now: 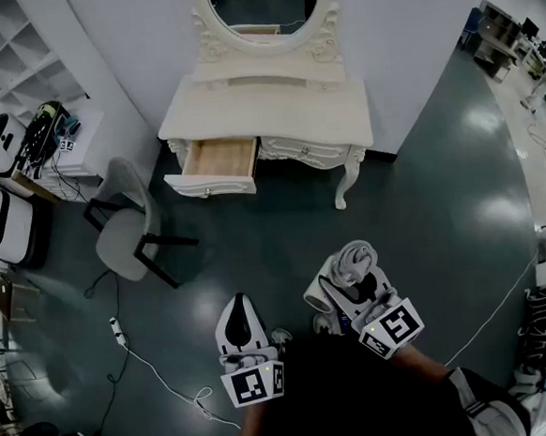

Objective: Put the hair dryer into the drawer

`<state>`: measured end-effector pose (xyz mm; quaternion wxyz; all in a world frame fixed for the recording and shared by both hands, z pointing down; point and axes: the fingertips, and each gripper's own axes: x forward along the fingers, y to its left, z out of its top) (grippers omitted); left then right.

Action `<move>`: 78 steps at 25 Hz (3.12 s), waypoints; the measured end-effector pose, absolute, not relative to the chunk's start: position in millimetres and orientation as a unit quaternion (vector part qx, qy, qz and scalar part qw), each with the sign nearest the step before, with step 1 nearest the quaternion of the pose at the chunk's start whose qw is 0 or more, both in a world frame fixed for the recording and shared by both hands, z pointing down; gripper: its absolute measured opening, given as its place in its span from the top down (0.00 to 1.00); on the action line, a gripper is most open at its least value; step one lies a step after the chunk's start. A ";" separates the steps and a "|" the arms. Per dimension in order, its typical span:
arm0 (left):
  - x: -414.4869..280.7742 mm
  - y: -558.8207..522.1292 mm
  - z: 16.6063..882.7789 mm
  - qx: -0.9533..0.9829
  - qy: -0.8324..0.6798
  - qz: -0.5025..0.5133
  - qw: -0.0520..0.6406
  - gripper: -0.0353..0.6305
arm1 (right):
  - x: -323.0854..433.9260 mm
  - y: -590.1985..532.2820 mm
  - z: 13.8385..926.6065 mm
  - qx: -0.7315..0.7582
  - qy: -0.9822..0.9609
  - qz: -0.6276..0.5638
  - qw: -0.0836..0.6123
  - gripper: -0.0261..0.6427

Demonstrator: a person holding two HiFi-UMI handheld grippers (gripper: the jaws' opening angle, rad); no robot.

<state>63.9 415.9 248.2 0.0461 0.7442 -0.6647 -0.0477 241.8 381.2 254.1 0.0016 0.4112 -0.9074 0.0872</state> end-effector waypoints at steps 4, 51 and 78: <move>60.5 418.3 248.6 0.746 -0.663 -0.049 0.045 0.91 | 238.3 383.1 252.0 0.411 -0.907 0.089 -0.003 0.66; 33.8 258.2 269.2 0.742 -0.667 -0.046 0.049 0.91 | 198.3 210.4 250.6 0.391 -0.917 0.079 -0.012 0.66; 69.5 129.3 276.1 0.686 -0.725 -0.021 0.055 0.91 | 211.1 48.8 264.8 0.302 -0.949 0.086 0.002 0.66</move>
